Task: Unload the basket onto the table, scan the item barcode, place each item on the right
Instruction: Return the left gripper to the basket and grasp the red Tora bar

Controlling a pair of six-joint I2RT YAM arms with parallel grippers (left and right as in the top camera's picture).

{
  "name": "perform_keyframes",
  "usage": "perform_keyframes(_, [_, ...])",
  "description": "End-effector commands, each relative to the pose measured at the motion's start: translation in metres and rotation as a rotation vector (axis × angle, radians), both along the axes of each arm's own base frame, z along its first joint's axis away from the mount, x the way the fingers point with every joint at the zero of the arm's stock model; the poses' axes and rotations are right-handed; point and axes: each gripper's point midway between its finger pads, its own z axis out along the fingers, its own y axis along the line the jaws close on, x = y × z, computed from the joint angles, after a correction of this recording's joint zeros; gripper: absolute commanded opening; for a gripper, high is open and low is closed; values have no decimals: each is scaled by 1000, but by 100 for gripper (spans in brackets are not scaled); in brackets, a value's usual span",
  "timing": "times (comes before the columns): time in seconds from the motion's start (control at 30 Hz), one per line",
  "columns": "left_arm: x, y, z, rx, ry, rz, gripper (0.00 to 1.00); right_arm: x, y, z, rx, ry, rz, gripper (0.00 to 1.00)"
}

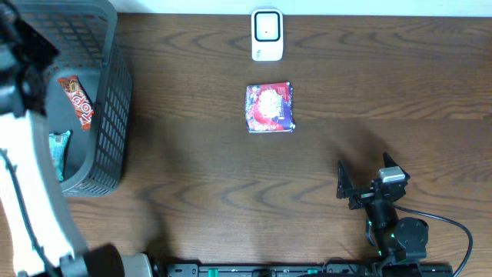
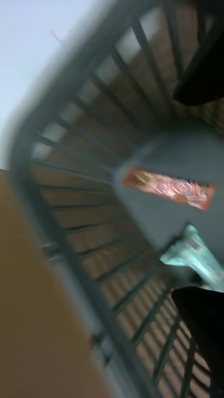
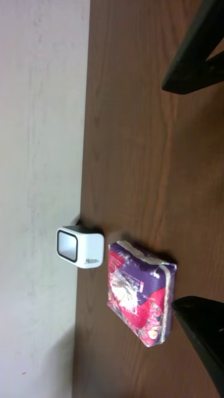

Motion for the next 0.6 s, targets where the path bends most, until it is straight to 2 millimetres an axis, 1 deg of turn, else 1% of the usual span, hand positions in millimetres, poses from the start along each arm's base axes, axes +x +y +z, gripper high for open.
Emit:
perform_keyframes(0.0, [6, 12, -40, -1, 135, -22, 93, 0, 0, -1, 2, 1, -1, 99])
perform_keyframes(0.17, [23, 17, -88, -106, 199, -58, 93, 0, 0, -1, 2, 1, -1, 99])
perform_keyframes(0.33, [42, 33, -128, -133, 234, -45, 92, 0, 0, -1, 2, 1, -1, 99])
perform_keyframes(0.37, [46, 35, -136, -137, 241, -44, 86, 0, 0, -1, 2, 2, -1, 99])
perform_keyframes(0.43, [52, 37, -155, -152, 265, -40, 67, 0, 0, -1, 2, 1, -1, 99])
perform_keyframes(0.57, [69, 31, -196, -231, 281, -74, 67, 0, 0, -1, 2, 1, -1, 99])
